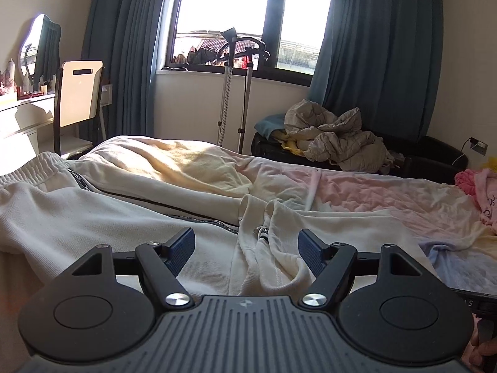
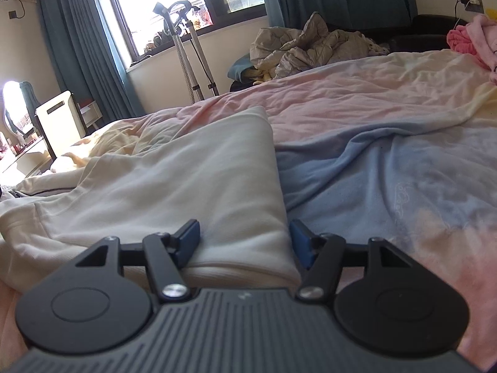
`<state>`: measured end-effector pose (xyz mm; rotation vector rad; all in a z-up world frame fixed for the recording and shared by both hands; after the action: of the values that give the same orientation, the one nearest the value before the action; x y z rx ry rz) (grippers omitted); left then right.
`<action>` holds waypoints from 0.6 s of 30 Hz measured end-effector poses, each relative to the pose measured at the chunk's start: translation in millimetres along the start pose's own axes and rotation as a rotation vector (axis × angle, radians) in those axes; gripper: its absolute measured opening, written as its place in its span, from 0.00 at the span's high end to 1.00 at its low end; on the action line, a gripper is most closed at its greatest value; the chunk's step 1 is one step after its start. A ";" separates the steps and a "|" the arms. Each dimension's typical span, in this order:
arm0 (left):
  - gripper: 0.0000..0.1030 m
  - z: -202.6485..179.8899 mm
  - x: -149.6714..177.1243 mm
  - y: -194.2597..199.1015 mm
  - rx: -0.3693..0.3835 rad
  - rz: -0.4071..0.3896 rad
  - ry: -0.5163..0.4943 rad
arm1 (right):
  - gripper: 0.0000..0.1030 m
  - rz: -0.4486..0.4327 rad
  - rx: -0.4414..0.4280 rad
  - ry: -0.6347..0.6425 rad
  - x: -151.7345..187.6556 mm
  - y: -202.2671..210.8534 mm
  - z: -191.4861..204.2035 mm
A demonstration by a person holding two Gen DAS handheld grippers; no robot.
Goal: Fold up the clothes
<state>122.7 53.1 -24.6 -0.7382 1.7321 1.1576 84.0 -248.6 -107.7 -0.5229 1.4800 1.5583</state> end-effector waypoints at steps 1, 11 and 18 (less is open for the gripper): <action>0.25 -3.0 2.3 -5.9 -0.001 0.013 -0.020 | 0.37 0.001 -0.001 -0.003 -0.1 -0.2 -0.3; 0.24 5.6 29.0 -41.8 -0.053 0.126 -0.031 | 0.39 -0.029 0.014 -0.010 -5.5 -0.4 -0.8; 0.23 10.2 35.8 -48.3 -0.066 0.162 -0.016 | 0.39 -0.028 0.012 -0.018 -7.1 -4.2 -1.8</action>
<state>151.8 44.0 -77.5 -0.6348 1.7731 1.3330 90.5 -253.0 -104.7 -0.5191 1.4623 1.5275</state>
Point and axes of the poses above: each gripper's, at about its wrist camera, not at the fingertips, and y roughly against the way its jaws point, z to its left, x to its underside, the point moved 3 cm from there along -y, roughly the way its jaws point, and after that the axes turned 12 degrees about x, right-handed, at the moved point
